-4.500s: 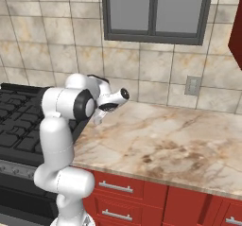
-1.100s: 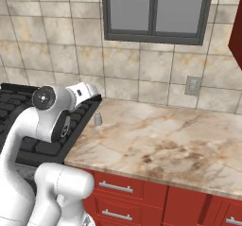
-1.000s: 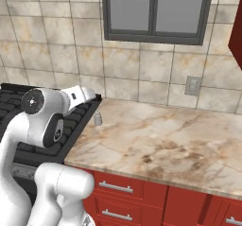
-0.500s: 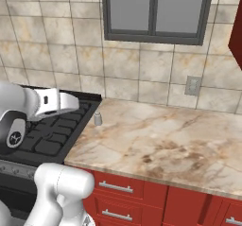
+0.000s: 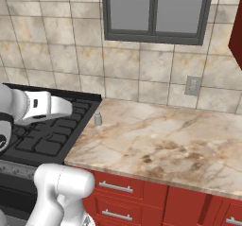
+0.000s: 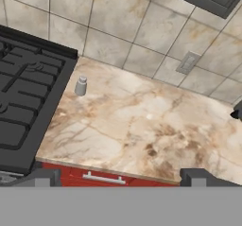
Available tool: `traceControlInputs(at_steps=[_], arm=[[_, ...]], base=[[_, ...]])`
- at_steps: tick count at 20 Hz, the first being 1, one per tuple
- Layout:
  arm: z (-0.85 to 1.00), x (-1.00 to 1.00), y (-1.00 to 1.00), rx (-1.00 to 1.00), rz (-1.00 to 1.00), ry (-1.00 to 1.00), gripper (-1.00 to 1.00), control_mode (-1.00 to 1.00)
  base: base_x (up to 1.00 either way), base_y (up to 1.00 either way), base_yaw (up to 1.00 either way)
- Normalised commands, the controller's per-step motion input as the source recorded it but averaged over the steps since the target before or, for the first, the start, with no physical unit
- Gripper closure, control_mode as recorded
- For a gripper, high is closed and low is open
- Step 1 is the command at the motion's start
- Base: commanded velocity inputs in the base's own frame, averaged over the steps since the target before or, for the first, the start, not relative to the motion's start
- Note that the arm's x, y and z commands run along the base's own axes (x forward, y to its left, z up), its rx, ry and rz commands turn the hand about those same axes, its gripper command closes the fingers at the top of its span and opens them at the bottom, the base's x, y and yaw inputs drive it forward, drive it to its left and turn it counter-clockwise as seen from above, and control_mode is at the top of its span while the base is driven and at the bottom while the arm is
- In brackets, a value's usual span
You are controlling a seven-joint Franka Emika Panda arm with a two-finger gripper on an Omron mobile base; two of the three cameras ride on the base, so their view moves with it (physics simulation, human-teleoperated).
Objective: Collect the turmeric, mayonnaise, and shaker from the cabinet and place them next to the stove.
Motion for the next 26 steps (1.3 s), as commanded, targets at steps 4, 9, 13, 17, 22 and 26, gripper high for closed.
traceControlInputs(at_steps=[4,9,13,17,22,26], arm=[[0.00,-0.24,0.00,0.00,-0.02,-0.06,-1.00,-1.00],[0.00,0.00,0.00,0.00,0.00,0.00,-1.00,1.00],[0.00,0.00,0.00,0.00,0.00,0.00,-1.00,1.00],[0.00,0.00,0.00,0.00,0.00,0.00,-1.00,1.00],[0.00,0.00,0.00,0.00,0.00,0.00,-1.00,1.00],[0.00,0.00,0.00,0.00,0.00,0.00,-1.00,1.00]], base=[[0.00,0.00,0.00],[-0.64,-0.32,-0.22],[-0.33,-0.65,-0.45],[-0.01,-0.71,-0.46],[0.27,-0.52,-0.33],[0.43,-0.45,-0.14]])
